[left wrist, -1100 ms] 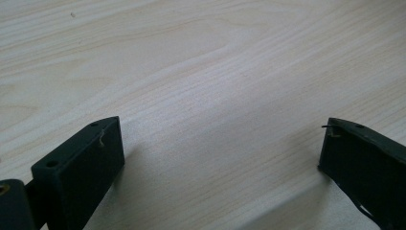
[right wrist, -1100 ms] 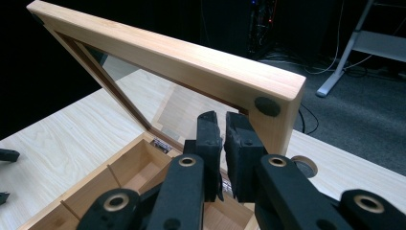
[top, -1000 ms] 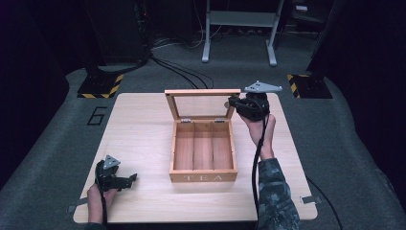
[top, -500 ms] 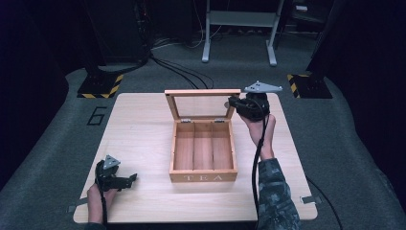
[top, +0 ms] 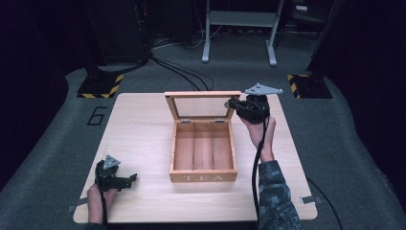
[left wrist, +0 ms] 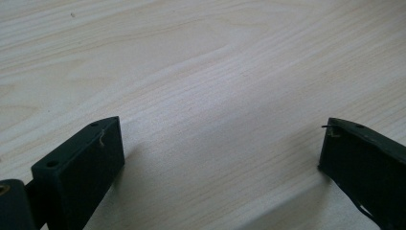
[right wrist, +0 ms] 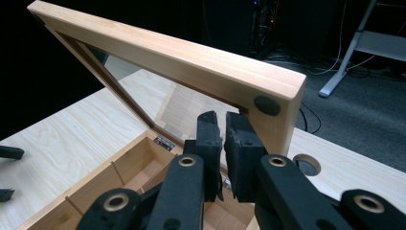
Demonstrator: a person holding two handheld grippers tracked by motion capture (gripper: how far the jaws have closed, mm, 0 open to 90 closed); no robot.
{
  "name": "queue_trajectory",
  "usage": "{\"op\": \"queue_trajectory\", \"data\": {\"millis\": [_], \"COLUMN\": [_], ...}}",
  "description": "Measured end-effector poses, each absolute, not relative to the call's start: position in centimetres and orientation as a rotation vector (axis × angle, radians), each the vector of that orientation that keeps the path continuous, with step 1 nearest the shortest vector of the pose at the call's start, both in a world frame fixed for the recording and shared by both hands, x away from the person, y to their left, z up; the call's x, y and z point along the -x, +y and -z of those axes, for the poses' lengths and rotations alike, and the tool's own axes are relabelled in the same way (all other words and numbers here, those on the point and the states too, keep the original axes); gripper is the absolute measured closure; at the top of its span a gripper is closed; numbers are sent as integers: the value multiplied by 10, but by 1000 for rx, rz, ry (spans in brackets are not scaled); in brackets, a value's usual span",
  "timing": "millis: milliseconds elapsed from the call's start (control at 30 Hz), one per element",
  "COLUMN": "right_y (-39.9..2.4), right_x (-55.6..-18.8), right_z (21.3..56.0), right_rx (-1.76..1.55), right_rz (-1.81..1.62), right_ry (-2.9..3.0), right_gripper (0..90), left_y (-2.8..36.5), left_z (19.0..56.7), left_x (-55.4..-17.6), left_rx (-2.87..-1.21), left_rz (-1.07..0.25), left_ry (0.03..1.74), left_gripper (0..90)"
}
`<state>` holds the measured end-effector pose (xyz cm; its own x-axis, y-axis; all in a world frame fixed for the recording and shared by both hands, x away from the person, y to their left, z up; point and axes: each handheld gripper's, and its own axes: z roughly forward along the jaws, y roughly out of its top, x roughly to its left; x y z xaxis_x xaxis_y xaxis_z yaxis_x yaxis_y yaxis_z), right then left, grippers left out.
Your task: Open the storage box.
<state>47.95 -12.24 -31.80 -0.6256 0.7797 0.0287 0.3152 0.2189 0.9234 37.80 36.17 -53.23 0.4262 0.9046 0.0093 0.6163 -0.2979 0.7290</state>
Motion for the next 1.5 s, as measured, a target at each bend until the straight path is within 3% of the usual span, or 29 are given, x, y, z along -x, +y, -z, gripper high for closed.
{"op": "queue_trajectory", "data": {"millis": [967, 1500], "right_y": [-133, -132], "right_x": [-436, -402], "right_z": [361, 417], "right_rx": [-998, -998], "right_rz": [-1436, -1445], "right_ry": [2089, 2128], "right_gripper": [842, 846], "left_y": [362, 362], "left_z": [532, 532], "left_x": [-378, -378], "left_rx": [-2028, -2026], "left_rz": [-567, -566], "left_ry": [1275, 1277], "left_gripper": [13, 13]}}
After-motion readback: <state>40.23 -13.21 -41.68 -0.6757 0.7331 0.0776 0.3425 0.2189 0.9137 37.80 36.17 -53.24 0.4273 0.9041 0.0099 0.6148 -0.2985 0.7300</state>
